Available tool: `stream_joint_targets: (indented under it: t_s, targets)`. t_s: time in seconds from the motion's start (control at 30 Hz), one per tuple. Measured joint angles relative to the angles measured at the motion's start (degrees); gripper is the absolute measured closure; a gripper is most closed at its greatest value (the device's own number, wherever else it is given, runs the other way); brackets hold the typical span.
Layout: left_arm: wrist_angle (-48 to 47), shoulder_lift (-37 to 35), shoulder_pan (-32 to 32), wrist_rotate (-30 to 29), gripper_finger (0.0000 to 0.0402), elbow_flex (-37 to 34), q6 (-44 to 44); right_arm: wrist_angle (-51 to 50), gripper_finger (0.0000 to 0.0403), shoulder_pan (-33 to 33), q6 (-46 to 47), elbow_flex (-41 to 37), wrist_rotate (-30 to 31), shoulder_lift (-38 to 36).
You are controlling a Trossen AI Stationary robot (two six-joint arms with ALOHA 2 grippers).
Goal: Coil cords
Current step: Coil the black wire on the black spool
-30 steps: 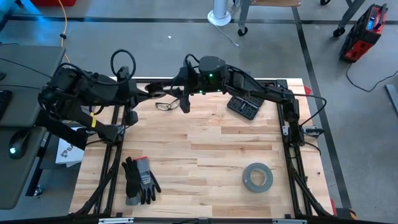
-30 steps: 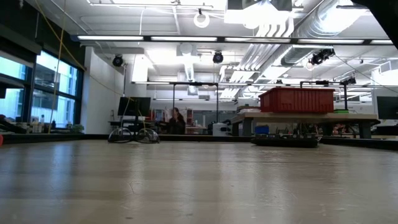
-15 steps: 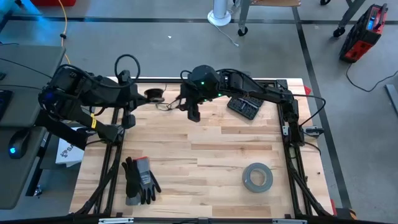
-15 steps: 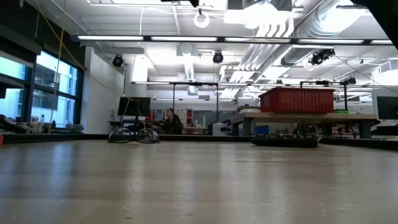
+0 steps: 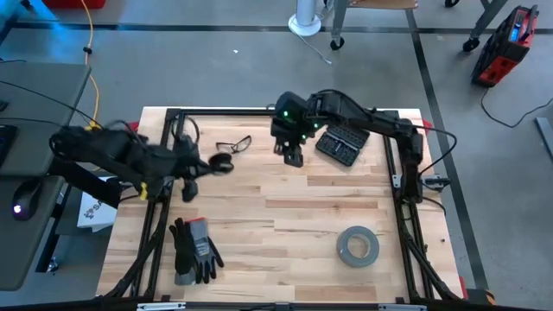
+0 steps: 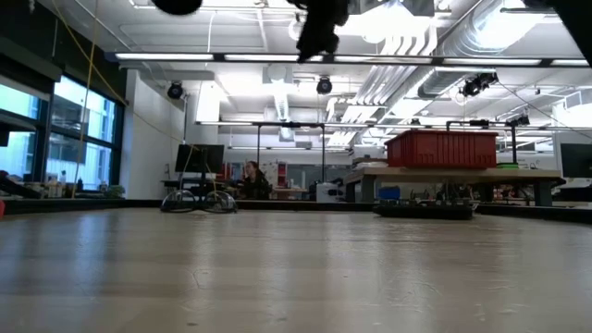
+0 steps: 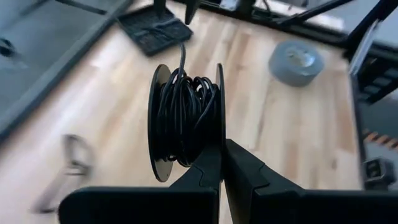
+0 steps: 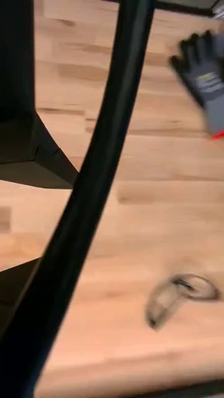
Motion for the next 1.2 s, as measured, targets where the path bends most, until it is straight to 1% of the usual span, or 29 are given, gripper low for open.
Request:
stream_joint_targets:
  t_s: [0.1, 0.2, 0.3, 0.4, 0.47, 0.57, 0.67, 0.77, 0.83, 0.93, 0.97, 1.07, 1.1, 1.2]
  targets:
    - [11.6, -4.1, -0.1, 0.1, 0.0401, -11.7, -3.7, 5.2, 0.0234, 0.4, 1.7, -13.2, -0.3, -5.8]
    - [24.1, -6.8, 0.6, -1.0, 0.0401, -21.1, -7.1, 14.0, 0.0234, 0.4, 8.0, -30.2, -0.3, -15.7]
    - [35.8, -9.1, 1.8, -1.0, 0.0401, -29.8, -7.7, 26.5, 0.0234, 0.3, 18.3, -47.0, 2.1, -27.7]
    - [47.5, -10.5, 4.1, -1.1, 0.0401, -38.7, -10.8, 41.5, 0.0234, 0.9, 31.7, -60.8, 4.8, -38.3]
    - [55.5, -10.5, 5.6, 0.4, 0.0401, -45.1, -15.2, 49.5, 0.0234, 2.3, 39.8, -68.4, 8.4, -43.3]
    - [70.8, -8.7, 6.7, 2.9, 0.0401, -54.2, -22.9, 57.8, 0.0234, 5.2, 47.3, -76.5, 14.0, -47.5]
    - [81.2, -4.0, 6.7, 2.6, 0.0401, -61.3, -31.4, 63.2, 0.0234, 8.0, 49.1, -80.8, 16.7, -48.6]
    - [89.5, 2.0, 6.7, 0.9, 0.0401, -64.9, -40.2, 64.2, 0.0234, 9.3, 50.0, -82.4, 17.7, -48.4]
    - [94.7, 6.2, 6.7, -0.7, 0.0401, -65.3, -43.3, 64.2, 0.0234, 9.8, 49.6, -82.5, 18.6, -48.3]
    - [101.6, 13.3, 6.7, -2.5, 0.0401, -64.7, -43.6, 64.1, 0.0234, 10.0, 48.9, -82.5, 19.3, -48.3]
    - [103.0, 16.0, 6.7, -2.7, 0.0401, -64.2, -43.8, 64.0, 0.0234, 10.0, 48.9, -82.5, 19.4, -48.3]
    - [104.2, 24.4, 6.7, -2.9, 0.0402, -62.8, -49.7, 64.1, 0.0234, 10.0, 48.8, -82.5, 19.5, -48.2]
    - [106.2, 27.0, 6.7, -3.2, 0.0402, -62.7, -50.6, 64.1, 0.0234, 10.0, 48.8, -82.5, 19.5, -48.2]
    - [119.3, 33.6, 6.7, -5.9, 0.0402, -61.8, -50.9, 64.2, 0.0234, 10.0, 48.7, -82.5, 19.5, -48.2]
